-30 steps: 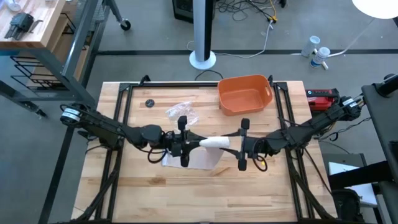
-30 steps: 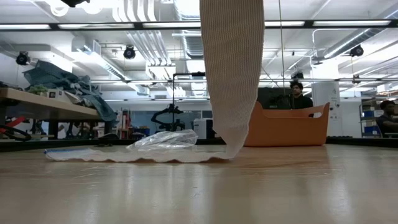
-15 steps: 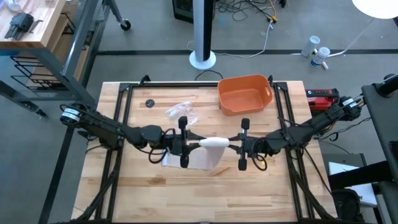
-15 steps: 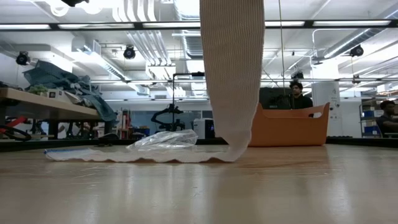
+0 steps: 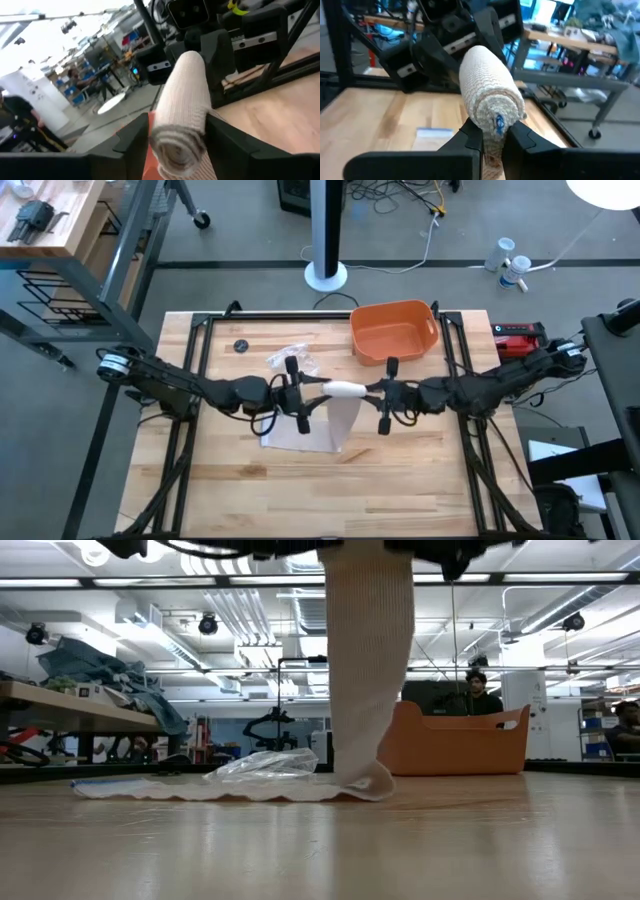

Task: Roll bandage
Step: Roll the brown bandage

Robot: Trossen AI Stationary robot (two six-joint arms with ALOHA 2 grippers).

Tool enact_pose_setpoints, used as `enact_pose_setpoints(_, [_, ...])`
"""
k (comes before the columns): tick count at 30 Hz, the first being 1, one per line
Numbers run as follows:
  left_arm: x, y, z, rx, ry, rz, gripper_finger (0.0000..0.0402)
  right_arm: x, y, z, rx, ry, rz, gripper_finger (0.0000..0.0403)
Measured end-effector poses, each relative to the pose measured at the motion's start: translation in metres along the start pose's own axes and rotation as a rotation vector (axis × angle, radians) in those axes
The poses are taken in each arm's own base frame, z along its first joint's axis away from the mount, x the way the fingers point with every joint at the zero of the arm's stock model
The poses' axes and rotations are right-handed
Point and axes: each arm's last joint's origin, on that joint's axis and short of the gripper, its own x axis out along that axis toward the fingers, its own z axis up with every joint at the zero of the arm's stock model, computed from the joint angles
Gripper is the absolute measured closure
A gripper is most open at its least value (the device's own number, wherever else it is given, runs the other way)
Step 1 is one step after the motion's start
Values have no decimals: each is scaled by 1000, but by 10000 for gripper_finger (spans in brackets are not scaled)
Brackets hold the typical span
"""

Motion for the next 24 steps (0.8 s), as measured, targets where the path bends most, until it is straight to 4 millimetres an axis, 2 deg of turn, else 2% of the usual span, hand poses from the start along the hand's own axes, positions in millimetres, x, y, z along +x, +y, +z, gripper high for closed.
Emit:
enact_pose_setpoints(2, [2,3,-4,-5,25,5,227,-2,-8,-7,6,18,-24,375])
enact_pose_setpoints(10, [8,19,-14,-23,27,21,248,-3,-40,-16,146,13,-4,375])
enact_pose_setpoints(18, [7,24,-8,-19,3,29,261,-3,-41,-17,158,16,-3,375])
enact_pose_setpoints(24, [0,32,2,-110,-31,44,265,-2,-37,-15,129,-8,26,375])
